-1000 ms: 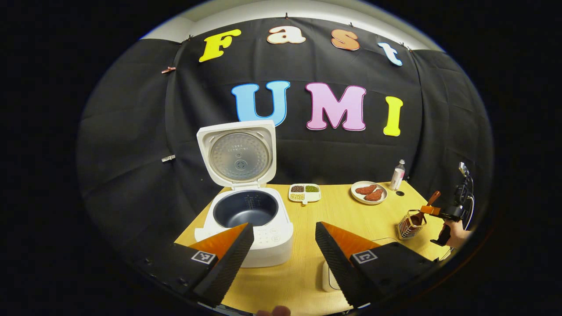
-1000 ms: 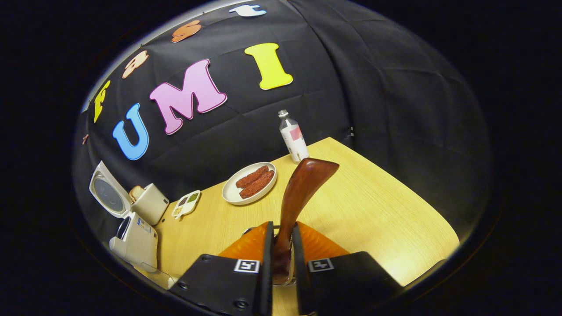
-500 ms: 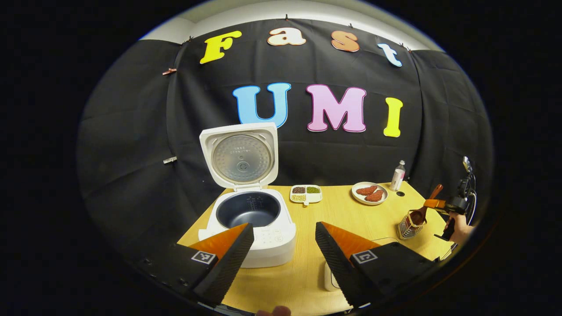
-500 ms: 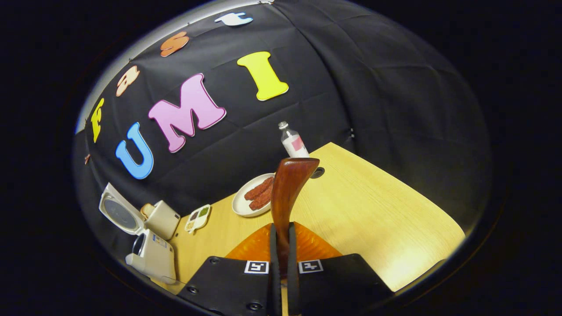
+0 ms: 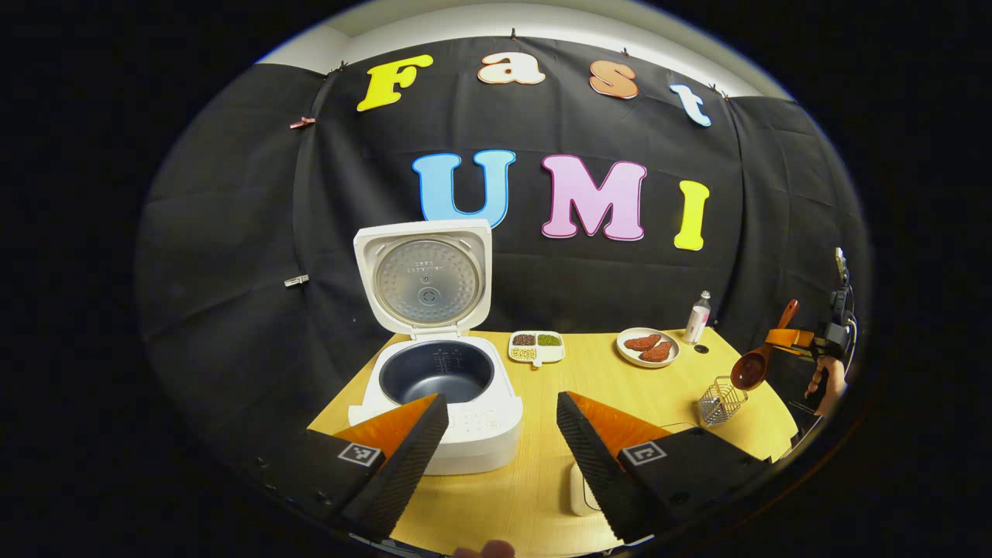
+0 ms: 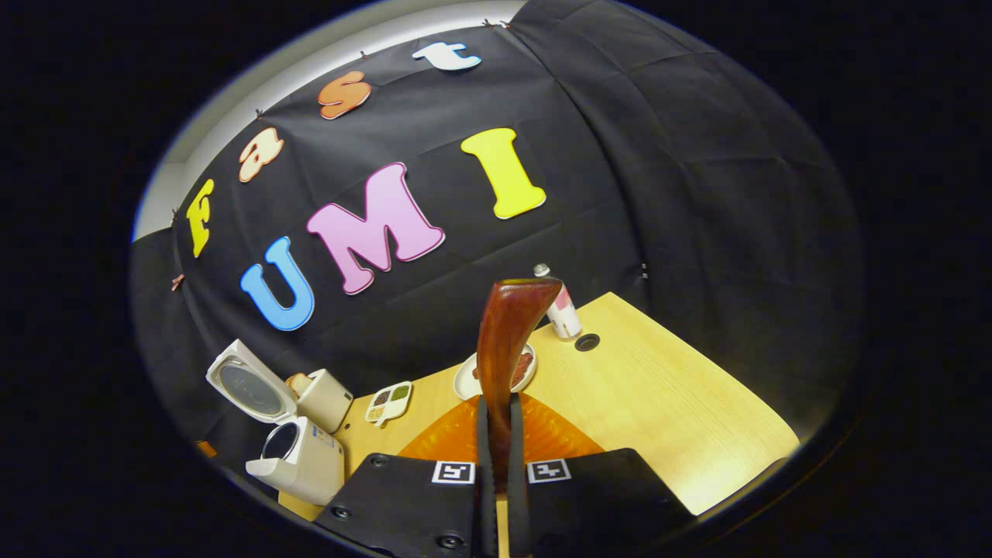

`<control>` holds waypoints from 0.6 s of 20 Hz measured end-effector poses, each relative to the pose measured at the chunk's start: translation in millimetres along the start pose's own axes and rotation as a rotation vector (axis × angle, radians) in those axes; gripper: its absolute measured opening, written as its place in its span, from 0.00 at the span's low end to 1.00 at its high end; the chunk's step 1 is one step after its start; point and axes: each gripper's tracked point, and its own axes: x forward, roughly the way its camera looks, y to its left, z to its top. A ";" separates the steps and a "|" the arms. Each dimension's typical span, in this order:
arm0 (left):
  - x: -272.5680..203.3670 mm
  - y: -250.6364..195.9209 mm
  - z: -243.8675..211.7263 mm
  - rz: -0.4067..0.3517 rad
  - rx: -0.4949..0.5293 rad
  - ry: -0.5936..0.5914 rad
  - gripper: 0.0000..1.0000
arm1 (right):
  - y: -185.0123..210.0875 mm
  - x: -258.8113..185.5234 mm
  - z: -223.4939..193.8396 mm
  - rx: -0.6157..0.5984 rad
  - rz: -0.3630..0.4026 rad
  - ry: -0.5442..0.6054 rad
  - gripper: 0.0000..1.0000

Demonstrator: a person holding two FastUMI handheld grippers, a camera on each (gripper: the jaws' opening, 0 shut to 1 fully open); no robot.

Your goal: Close the left gripper, press the button to open the rice cooker; take a wooden spoon from the chopstick holder with the right hand, scoop a spoonful of rice and pour it into the rice cooker, then put the wooden spoon back into the chopstick holder.

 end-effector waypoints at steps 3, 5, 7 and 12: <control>-2.6 3.8 1.1 -0.014 -0.003 -0.015 0.97 | 39.1 -21.6 -6.5 -0.041 0.056 0.015 0.10; -5.5 9.2 3.2 -0.020 0.004 -0.030 0.97 | 68.6 -35.3 -14.7 -0.073 0.096 0.030 0.10; -9.2 16.1 5.0 -0.026 0.014 -0.044 0.97 | 95.4 -46.8 -30.2 -0.122 0.130 0.058 0.10; -16.9 32.2 4.4 -0.037 0.027 -0.059 0.97 | 150.2 -57.8 -95.8 -0.277 0.187 0.150 0.10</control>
